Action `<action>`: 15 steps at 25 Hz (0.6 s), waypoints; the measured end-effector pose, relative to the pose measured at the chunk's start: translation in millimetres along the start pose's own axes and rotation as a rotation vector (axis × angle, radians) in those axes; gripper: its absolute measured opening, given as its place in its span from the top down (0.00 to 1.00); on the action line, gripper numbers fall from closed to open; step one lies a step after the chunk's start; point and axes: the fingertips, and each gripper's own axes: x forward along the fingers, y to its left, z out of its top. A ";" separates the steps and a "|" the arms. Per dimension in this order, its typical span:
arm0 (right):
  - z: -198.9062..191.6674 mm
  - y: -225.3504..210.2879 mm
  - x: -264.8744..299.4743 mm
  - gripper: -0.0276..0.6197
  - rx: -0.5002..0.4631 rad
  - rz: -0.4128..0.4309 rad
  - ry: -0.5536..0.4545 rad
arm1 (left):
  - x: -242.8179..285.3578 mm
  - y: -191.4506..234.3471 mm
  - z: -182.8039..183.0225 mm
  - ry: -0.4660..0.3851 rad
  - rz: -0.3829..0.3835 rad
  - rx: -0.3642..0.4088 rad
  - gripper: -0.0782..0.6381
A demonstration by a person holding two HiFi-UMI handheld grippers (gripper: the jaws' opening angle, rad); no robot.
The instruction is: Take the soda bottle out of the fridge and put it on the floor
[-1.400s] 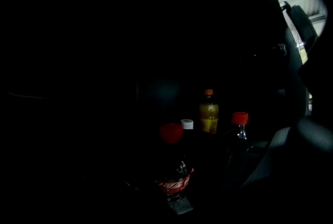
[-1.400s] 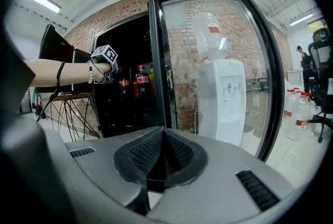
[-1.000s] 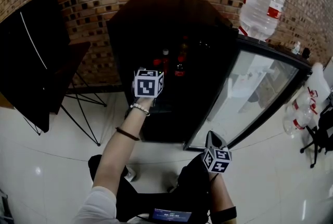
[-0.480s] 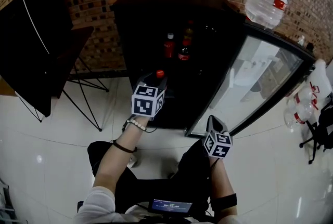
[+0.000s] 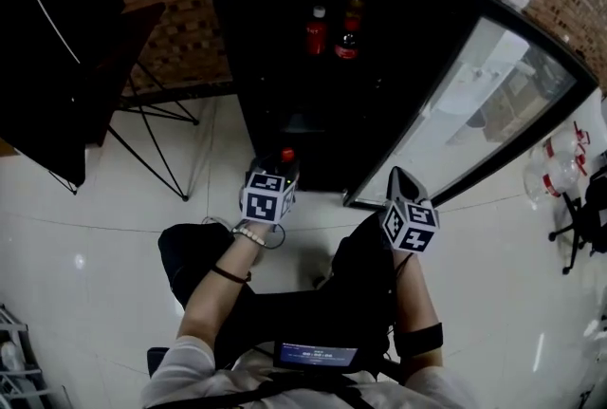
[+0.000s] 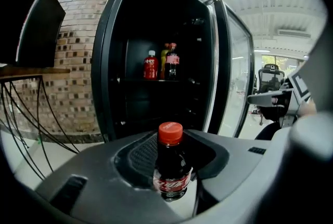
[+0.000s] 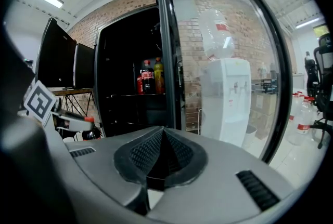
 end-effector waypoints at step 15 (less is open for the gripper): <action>0.3 4.5 12.0 0.93 -0.014 0.014 -0.002 | 81.7 10.6 -207.2 0.298 0.024 -0.123 0.69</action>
